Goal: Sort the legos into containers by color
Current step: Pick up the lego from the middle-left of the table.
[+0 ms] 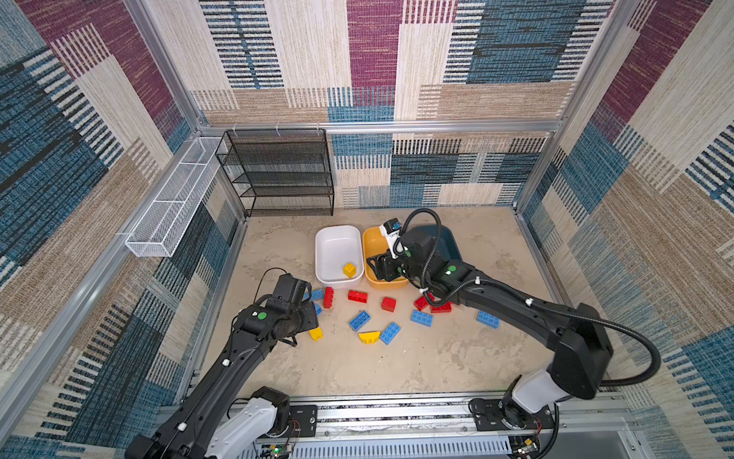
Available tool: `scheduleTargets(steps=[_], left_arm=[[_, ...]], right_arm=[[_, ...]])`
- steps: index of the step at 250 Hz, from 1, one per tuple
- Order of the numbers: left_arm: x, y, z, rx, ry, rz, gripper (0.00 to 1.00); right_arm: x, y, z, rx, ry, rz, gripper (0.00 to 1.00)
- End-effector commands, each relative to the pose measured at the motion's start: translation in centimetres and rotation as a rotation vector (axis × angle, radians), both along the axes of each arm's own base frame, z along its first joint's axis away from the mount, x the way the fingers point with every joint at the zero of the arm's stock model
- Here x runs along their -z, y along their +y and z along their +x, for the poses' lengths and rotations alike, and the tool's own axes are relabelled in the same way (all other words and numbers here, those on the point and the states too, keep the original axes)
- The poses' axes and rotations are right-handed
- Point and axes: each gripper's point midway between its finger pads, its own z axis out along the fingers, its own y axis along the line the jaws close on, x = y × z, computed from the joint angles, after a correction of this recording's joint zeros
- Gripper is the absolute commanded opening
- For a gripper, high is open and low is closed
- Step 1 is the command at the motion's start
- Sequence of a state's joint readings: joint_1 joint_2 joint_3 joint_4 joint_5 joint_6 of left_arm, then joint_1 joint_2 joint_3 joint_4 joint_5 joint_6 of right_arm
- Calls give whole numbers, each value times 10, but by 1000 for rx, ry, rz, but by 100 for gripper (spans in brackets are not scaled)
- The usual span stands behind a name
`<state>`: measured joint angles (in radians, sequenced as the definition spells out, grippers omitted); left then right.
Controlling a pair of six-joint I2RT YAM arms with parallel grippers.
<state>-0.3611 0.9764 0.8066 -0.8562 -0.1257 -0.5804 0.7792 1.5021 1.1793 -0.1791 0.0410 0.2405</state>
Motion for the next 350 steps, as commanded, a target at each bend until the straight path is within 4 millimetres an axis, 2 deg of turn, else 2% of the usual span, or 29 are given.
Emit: scheduleTargets(steps=[1, 26, 51, 99, 135, 166, 219, 282, 319, 350], left_arm=[[16, -1, 3, -64, 25, 13, 63], [30, -6, 5, -72, 51, 25, 64], [42, -10, 9, -77, 70, 42, 64], [70, -12, 10, -98, 114, 70, 65], [87, -15, 11, -108, 142, 77, 65], [95, -16, 15, -114, 142, 89, 65], [102, -20, 22, -107, 149, 96, 58], [105, -20, 22, -100, 154, 100, 39], [90, -25, 23, -57, 135, 92, 32], [65, -28, 24, 2, 108, 94, 31]], right_arm=[[-2, -24, -10, 76, -37, 63, 74], [20, -46, -28, 103, -20, 59, 76], [38, -56, -42, 100, 11, 68, 77], [65, -58, -55, 70, 63, 72, 78], [78, -56, -59, 54, 81, 72, 78], [83, -55, -61, 45, 86, 74, 78], [91, -55, -64, 33, 98, 71, 78], [92, -57, -66, 33, 103, 71, 77], [97, -53, -70, 3, 117, 68, 77], [104, -47, -73, -29, 144, 72, 77]])
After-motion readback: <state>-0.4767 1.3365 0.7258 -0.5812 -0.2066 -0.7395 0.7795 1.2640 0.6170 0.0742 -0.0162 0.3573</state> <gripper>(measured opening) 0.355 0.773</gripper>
